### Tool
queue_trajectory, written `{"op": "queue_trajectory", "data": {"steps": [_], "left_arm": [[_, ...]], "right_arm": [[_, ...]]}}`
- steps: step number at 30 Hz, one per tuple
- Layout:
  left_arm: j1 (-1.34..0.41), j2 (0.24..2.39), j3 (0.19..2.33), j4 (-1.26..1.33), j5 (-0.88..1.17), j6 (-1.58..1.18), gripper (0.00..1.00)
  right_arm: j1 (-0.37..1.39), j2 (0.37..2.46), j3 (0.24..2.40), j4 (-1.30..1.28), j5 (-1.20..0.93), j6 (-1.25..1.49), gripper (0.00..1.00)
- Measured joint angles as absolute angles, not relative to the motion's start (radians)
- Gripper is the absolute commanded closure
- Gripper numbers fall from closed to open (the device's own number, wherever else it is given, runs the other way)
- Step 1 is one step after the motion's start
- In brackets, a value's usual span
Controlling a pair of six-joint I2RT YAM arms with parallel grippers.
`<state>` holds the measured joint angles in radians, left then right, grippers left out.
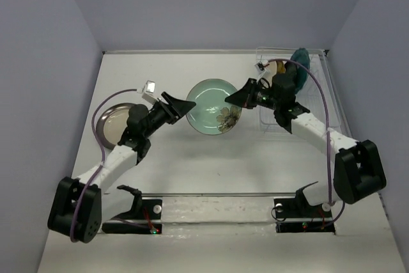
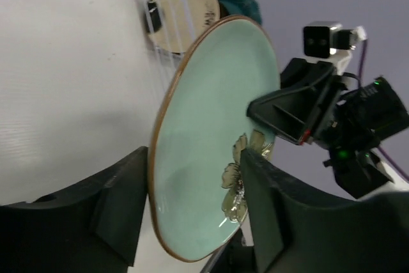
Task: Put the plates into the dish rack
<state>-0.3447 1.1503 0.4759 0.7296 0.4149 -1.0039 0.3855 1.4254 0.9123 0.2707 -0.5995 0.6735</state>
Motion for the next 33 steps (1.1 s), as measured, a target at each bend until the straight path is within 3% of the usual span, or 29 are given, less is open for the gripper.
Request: {"op": "queue_trajectory", "data": {"steps": [6, 8, 15, 21, 28, 33], "left_arm": [[-0.359, 0.829, 0.552, 0.492, 0.410, -0.859, 0.11], [-0.359, 0.723, 0.581, 0.409, 0.384, -0.799, 0.01], [-0.360, 0.376, 0.619, 0.054, 0.284, -0.567, 0.01], [-0.395, 0.314, 0.618, -0.121, 0.216, -0.484, 0.01], [-0.459, 0.278, 0.617, -0.183, 0.182, -0.459, 0.01], [-0.486, 0.249, 0.617, -0.192, 0.160, -0.455, 0.01]], "right_arm": [[0.286, 1.264, 0.938, 0.166, -0.599, 0.678, 0.93], [0.181, 1.199, 1.019, 0.085, -0.506, 0.649, 0.93], [0.110, 1.177, 1.357, -0.076, 0.064, 0.412, 0.93], [0.054, 1.292, 1.496, 0.022, 0.427, 0.133, 0.93], [-0.073, 1.509, 1.508, 0.105, 0.506, -0.207, 0.93], [-0.103, 1.549, 1.487, 0.048, 0.466, -0.286, 0.93]]}}
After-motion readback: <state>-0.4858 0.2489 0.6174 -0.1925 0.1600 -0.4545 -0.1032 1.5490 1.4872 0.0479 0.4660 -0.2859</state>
